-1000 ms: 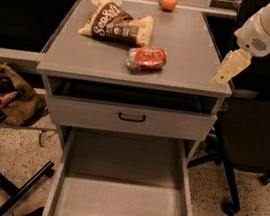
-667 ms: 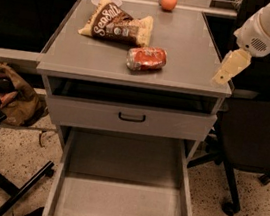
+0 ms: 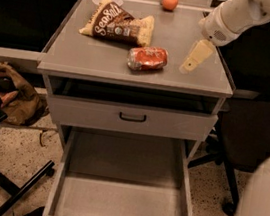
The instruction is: Place coke can into middle drawer
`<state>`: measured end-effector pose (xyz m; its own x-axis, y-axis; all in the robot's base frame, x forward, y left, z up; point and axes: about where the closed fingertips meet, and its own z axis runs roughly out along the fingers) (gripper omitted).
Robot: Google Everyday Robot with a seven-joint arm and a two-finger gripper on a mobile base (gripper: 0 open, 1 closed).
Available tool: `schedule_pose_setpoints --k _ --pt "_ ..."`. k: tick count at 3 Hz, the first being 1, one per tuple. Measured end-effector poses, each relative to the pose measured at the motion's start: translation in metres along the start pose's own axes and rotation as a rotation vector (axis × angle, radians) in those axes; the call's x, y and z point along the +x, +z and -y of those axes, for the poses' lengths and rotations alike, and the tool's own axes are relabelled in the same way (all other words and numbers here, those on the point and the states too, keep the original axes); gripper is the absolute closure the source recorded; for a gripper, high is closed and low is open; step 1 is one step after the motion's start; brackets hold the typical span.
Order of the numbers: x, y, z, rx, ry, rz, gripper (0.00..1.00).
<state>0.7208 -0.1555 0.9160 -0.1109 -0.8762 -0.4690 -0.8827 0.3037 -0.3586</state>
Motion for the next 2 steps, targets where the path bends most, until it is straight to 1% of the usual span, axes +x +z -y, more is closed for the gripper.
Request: schedule_pose_setpoints --k 1,2 --pt "-0.042 0.035 0.010 -0.031 -0.050 0.068 0.00" --pt "-0.086 0.055 0.011 -0.063 -0.113 0.132 0.00"
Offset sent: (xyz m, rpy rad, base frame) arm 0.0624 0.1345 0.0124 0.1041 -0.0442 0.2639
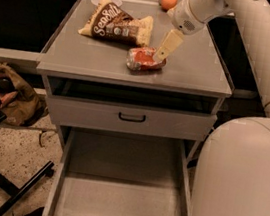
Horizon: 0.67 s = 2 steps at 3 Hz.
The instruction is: Place coke can into middle drawer
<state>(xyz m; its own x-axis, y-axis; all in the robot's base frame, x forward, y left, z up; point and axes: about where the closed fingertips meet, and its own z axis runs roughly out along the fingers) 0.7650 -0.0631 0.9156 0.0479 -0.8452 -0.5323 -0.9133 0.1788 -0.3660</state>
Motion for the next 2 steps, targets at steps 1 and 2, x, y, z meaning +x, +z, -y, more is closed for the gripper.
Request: schedule_pose_setpoints --k 1,2 --pt "0.000 0.000 0.000 0.000 0.000 0.000 0.00" --pt "0.000 0.016 -0.004 -0.032 -0.002 0.005 0.00"
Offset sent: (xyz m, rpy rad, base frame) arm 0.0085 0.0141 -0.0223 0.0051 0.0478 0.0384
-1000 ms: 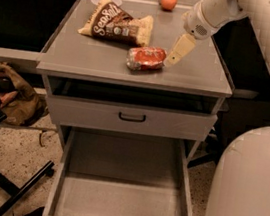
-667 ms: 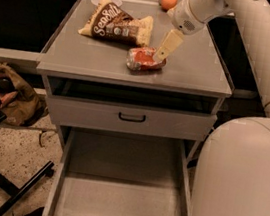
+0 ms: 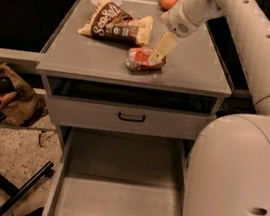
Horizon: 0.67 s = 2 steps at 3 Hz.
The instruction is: Place coke can into middle drawer
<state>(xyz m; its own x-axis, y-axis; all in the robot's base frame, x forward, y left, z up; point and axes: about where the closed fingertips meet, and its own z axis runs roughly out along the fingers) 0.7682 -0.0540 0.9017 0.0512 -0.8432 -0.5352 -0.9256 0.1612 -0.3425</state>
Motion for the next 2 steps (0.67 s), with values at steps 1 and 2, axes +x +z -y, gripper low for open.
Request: schedule_pose_setpoints --k 1,2 --pt "-0.002 0.019 -0.004 -0.047 -0.010 -0.003 0.00" --pt "0.004 0.032 -0.011 -0.095 0.009 0.006 0.00"
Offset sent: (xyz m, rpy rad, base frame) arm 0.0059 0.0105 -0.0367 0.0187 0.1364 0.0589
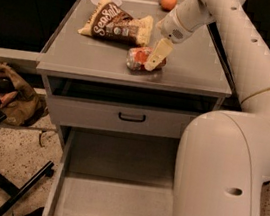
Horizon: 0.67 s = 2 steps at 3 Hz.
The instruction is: Place coke can into middle drawer
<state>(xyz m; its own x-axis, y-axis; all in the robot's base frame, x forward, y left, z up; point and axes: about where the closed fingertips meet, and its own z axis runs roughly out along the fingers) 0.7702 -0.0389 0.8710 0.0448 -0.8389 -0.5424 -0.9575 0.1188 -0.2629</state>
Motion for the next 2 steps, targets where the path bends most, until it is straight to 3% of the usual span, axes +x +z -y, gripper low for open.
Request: schedule_pose_setpoints --k 2 --pt "0.021 0.001 -0.012 -0.050 0.061 0.035 0.00"
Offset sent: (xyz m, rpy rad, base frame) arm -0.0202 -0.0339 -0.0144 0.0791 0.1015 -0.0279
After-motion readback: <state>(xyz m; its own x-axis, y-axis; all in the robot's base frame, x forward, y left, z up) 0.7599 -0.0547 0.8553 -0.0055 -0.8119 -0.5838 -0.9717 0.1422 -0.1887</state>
